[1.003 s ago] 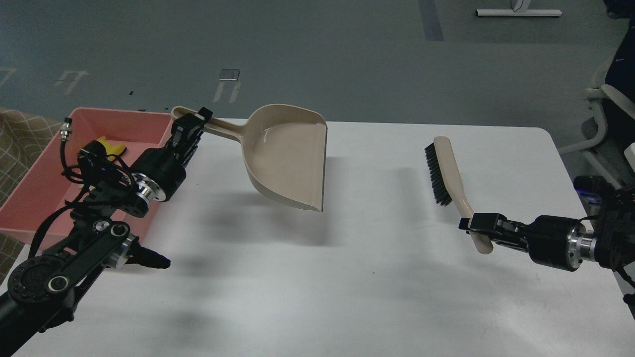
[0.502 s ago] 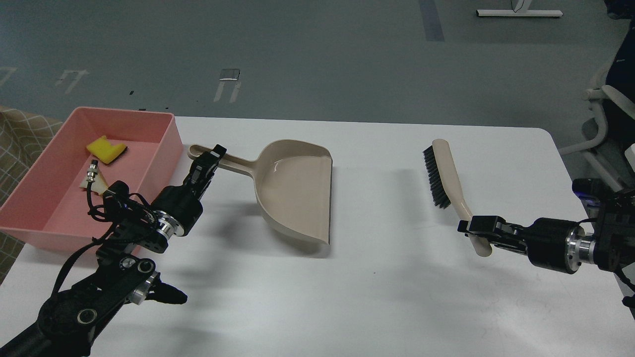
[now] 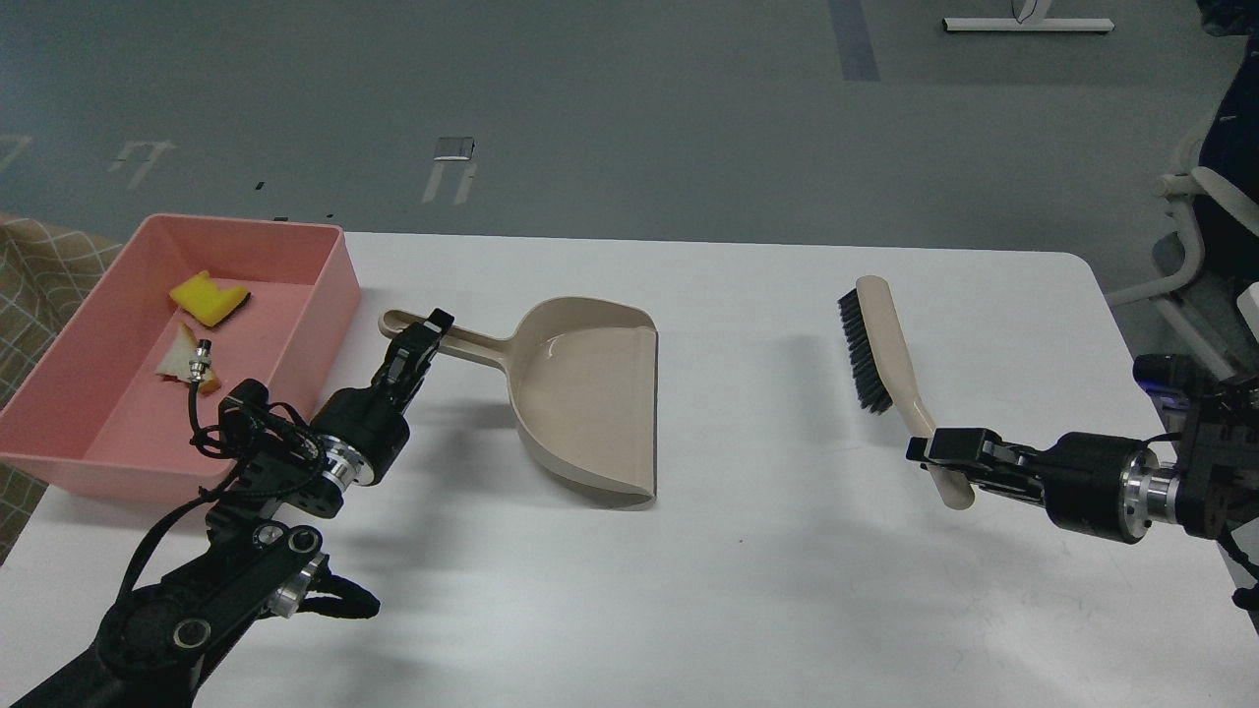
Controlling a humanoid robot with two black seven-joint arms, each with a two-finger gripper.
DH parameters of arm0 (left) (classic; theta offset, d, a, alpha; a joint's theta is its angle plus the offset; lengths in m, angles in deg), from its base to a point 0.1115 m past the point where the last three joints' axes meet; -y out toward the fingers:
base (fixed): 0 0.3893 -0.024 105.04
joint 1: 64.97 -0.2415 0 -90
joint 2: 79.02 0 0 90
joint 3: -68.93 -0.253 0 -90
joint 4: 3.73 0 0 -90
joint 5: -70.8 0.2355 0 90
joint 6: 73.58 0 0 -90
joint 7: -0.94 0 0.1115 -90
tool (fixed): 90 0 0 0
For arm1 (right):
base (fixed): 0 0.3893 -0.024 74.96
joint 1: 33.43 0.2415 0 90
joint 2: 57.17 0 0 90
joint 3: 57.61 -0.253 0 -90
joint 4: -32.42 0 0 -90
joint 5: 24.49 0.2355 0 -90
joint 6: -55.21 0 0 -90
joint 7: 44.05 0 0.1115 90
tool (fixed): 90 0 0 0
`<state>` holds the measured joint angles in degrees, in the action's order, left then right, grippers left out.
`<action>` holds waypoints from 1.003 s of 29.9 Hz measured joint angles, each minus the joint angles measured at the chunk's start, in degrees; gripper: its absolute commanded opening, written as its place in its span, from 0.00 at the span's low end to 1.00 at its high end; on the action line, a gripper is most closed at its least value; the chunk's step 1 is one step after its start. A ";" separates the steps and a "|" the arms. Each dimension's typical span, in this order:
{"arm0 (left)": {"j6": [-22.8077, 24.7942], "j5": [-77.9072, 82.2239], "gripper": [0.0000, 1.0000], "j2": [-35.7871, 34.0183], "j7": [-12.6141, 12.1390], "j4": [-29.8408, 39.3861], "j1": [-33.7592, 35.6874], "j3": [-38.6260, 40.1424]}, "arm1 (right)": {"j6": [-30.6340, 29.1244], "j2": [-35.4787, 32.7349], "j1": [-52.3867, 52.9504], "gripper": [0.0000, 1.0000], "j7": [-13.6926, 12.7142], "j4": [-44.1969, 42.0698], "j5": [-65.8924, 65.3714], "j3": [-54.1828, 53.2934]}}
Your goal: Sweep and dump garbage into bin
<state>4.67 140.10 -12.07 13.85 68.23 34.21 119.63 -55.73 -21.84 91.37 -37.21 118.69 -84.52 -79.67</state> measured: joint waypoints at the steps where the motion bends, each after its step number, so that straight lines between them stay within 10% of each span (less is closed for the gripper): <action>1: 0.05 -0.09 0.26 0.01 0.00 -0.07 0.01 -0.02 | 0.00 0.00 0.00 0.00 -0.02 0.02 0.00 0.00; 6: 0.31 -0.40 0.94 0.00 0.43 -0.14 0.05 -0.08 | -0.05 0.01 0.00 0.00 -0.02 0.04 0.00 -0.06; 30: 13.29 -0.39 0.97 -3.19 5.51 0.70 -4.72 -0.17 | -1.64 1.41 -2.06 0.02 0.28 -0.57 -0.33 0.26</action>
<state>17.96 139.71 -15.26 19.36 68.93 29.49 119.46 -57.37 -20.43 89.31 -36.93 118.12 -84.85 -79.41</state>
